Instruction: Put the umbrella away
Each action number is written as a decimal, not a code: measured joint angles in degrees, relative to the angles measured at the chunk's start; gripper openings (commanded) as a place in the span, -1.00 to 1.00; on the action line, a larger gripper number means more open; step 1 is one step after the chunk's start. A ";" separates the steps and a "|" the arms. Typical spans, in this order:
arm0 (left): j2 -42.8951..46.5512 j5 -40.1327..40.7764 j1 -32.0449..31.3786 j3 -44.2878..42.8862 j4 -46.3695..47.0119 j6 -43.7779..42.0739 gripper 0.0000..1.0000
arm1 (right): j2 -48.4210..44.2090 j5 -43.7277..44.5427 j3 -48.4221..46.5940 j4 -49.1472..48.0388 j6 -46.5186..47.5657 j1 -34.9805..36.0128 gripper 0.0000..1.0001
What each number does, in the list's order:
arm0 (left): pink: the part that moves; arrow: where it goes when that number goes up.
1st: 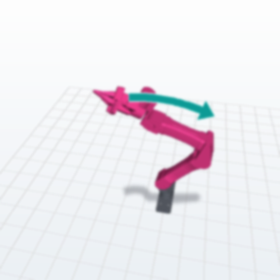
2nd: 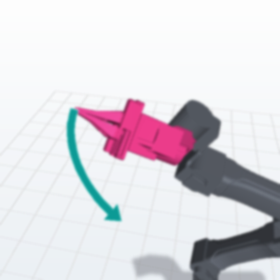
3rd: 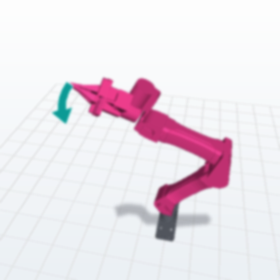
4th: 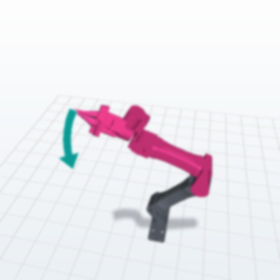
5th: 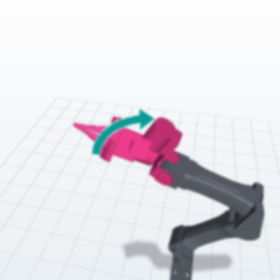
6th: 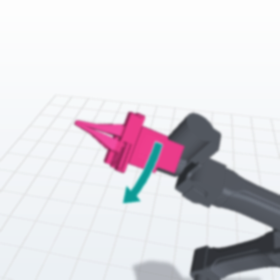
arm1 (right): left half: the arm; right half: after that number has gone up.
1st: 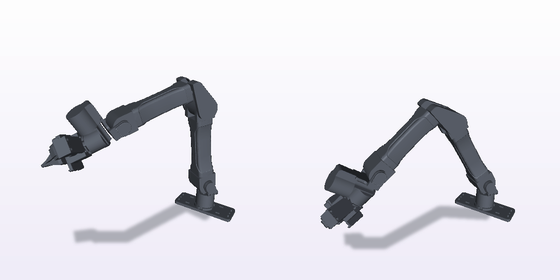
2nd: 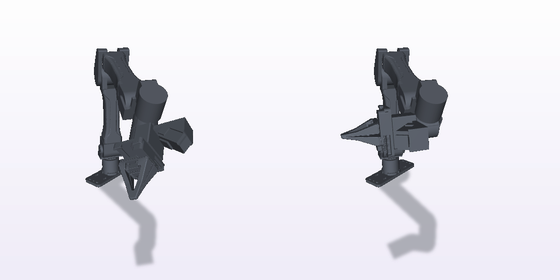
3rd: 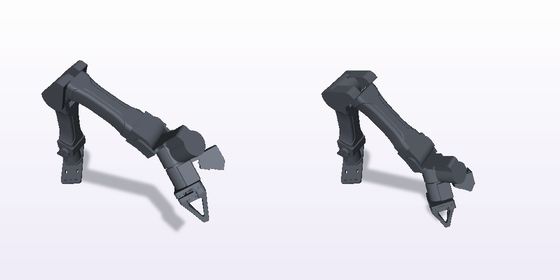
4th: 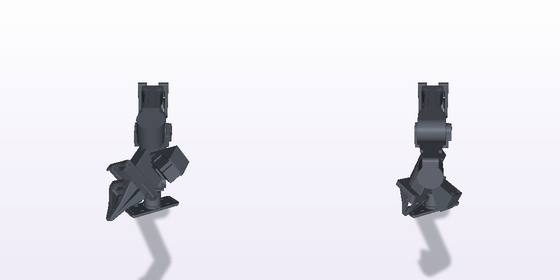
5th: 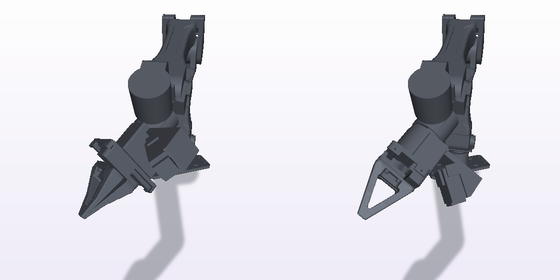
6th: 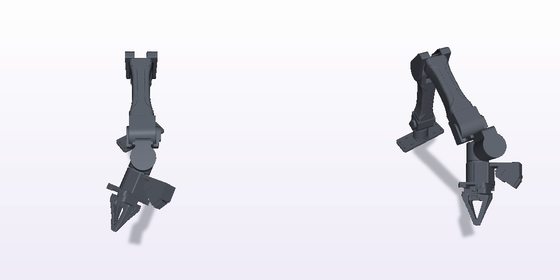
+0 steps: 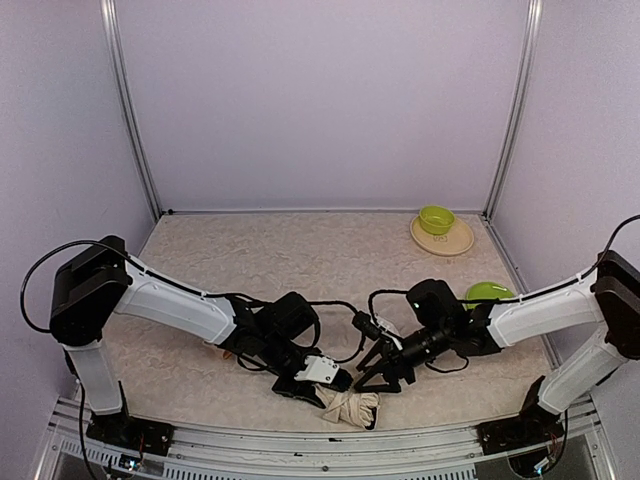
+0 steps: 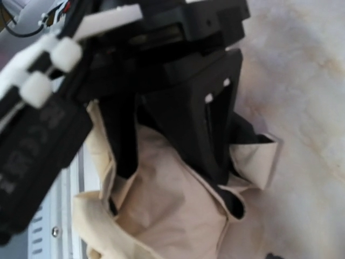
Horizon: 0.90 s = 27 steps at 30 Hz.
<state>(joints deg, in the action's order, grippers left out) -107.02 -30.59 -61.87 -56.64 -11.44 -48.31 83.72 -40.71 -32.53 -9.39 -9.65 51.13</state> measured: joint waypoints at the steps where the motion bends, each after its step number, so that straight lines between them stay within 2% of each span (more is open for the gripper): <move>1: 0.00 0.00 0.00 0.00 0.00 0.02 -1.00 | 0.57 -0.46 -0.20 -0.07 0.39 0.00 0.25; 2: 0.00 0.00 0.00 0.00 0.00 0.04 -1.00 | 1.18 -1.09 -0.31 -0.28 0.81 -0.02 0.12; 5: 0.00 0.02 0.00 0.00 0.00 0.04 -1.00 | 2.47 -3.34 -0.33 -0.98 1.40 -0.07 -0.56; 8: 0.00 0.09 -0.02 0.00 0.00 0.04 -1.00 | 2.95 -4.81 -0.33 -1.38 1.16 -0.11 -0.97; 15: 0.04 1.14 -0.50 0.00 0.22 0.74 -1.00 | 1.81 -5.73 -0.31 -1.31 -0.09 -0.46 -1.00; 19: 0.04 2.36 -1.11 0.00 0.74 1.36 -1.00 | -3.21 -6.75 -0.28 -0.76 -3.23 -0.70 -1.00; 23: 0.31 3.78 -1.68 0.63 2.36 2.01 -1.00 | -10.82 -9.05 1.90 -3.89 -10.82 -0.74 -1.00; 27: 0.70 6.14 -2.19 1.66 5.09 2.89 -1.00 | -21.31 -7.93 10.19 -7.32 -25.90 -0.76 -1.00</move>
<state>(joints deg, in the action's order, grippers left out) -106.32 -24.45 -64.05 -54.98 -6.35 -45.43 62.41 -48.64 -22.35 -16.71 -35.55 50.37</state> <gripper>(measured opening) 0.354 0.005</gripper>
